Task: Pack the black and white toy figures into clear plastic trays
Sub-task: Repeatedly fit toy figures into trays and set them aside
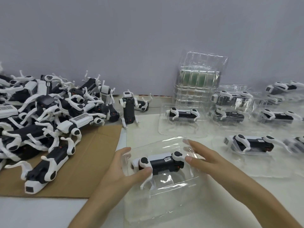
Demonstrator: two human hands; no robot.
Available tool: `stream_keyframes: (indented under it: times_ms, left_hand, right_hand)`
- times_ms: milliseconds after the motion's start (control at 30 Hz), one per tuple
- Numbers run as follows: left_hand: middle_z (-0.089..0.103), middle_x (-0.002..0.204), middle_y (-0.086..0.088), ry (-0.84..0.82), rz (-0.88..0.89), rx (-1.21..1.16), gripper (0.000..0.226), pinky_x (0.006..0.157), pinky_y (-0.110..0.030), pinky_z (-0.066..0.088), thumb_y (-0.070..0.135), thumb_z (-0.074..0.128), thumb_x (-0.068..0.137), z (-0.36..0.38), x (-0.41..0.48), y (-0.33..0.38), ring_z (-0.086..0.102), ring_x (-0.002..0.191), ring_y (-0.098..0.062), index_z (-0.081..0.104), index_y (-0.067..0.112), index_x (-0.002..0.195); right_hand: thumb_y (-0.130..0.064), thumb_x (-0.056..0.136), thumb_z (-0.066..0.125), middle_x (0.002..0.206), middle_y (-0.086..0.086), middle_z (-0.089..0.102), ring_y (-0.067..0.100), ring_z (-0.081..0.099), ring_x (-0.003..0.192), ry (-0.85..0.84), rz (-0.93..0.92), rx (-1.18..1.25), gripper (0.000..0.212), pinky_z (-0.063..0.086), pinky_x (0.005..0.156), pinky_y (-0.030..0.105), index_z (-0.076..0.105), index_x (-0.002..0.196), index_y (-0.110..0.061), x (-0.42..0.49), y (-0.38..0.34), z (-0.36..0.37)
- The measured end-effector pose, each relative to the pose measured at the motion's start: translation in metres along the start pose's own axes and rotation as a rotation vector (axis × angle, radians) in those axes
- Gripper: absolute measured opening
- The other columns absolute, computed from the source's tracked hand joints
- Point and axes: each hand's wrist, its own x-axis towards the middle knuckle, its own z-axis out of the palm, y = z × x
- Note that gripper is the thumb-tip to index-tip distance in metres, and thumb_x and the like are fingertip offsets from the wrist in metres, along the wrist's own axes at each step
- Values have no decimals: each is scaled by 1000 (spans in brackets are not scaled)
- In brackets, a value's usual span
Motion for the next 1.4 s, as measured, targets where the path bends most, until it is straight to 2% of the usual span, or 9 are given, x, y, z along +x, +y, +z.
stream_keyframes:
  times_ms: [133, 367, 467, 567, 667, 767, 900, 1267, 1400]
  left_hand:
    - [52, 129, 24, -17, -20, 1, 98, 83, -19, 40, 59, 85, 40, -2, -1, 2, 48, 110, 12, 41, 52, 128]
    - [55, 128, 14, 126, 29, -48, 95, 91, -33, 42, 50, 83, 52, 0, 0, 2, 56, 117, -11, 38, 42, 135]
    - [55, 121, 20, 192, 59, -102, 66, 84, -28, 44, 49, 77, 65, 13, 0, -1, 58, 107, 0, 48, 43, 123]
    - [60, 113, 23, 246, 91, -125, 30, 79, -23, 47, 37, 72, 84, 17, 3, -6, 60, 87, 14, 57, 39, 110]
    - [67, 108, 23, 198, 114, -129, 17, 92, -34, 50, 36, 63, 92, 18, 7, -10, 62, 96, 10, 66, 38, 108]
    - [67, 120, 24, -14, 125, -224, 27, 93, -33, 47, 46, 60, 90, 21, 5, -11, 64, 110, 1, 68, 39, 115]
    - [61, 132, 21, -52, 116, -283, 34, 94, -33, 50, 55, 57, 91, 27, 4, -16, 63, 117, -6, 66, 42, 121]
    - [66, 119, 18, 119, 74, -204, 33, 86, -37, 54, 29, 42, 105, 30, 10, -20, 71, 99, -9, 73, 36, 97]
    - [64, 121, 16, 113, 82, -193, 31, 91, -40, 54, 29, 41, 105, 30, 8, -18, 71, 100, -8, 71, 34, 100]
  right_hand:
    - [-59, 72, 68, 134, -34, 54, -5, 49, 129, -53, -86, 126, 60, 52, 98, 30, 46, 127, -70, -1, -3, 5]
    - [-48, 76, 80, 131, -22, 56, -2, 67, 102, 195, -229, 109, 66, 51, 81, 24, 47, 128, -68, 1, -2, 23]
    - [-40, 84, 73, 134, -28, 52, -6, 67, 81, 252, -144, 66, 56, 52, 70, 16, 50, 129, -62, 2, -1, 20]
    - [-38, 91, 66, 150, -25, 39, -2, 61, 108, 355, -91, -194, 55, 49, 91, 23, 42, 135, -59, -1, -1, 13]
    - [-34, 98, 57, 162, -17, 19, 10, 33, 143, 542, -379, -697, 60, 21, 117, 26, 29, 148, -51, -13, -9, 17]
    - [-42, 97, 49, 161, -17, 25, 2, 37, 139, 274, -637, -827, 54, 20, 115, 26, 34, 148, -47, -22, -18, 46]
    - [-46, 91, 48, 151, -14, 46, 9, 38, 142, 96, -625, -1133, 46, 30, 117, 42, 50, 138, -45, -17, -4, 66]
    - [-15, 97, 52, 148, -21, 45, 11, 26, 147, 210, -435, -1054, 37, -17, 117, 31, 65, 119, -41, -2, 2, 25]
    - [-13, 94, 53, 144, -25, 47, 7, 25, 146, 278, -361, -1001, 38, -13, 119, 32, 65, 116, -42, 0, 6, 18]
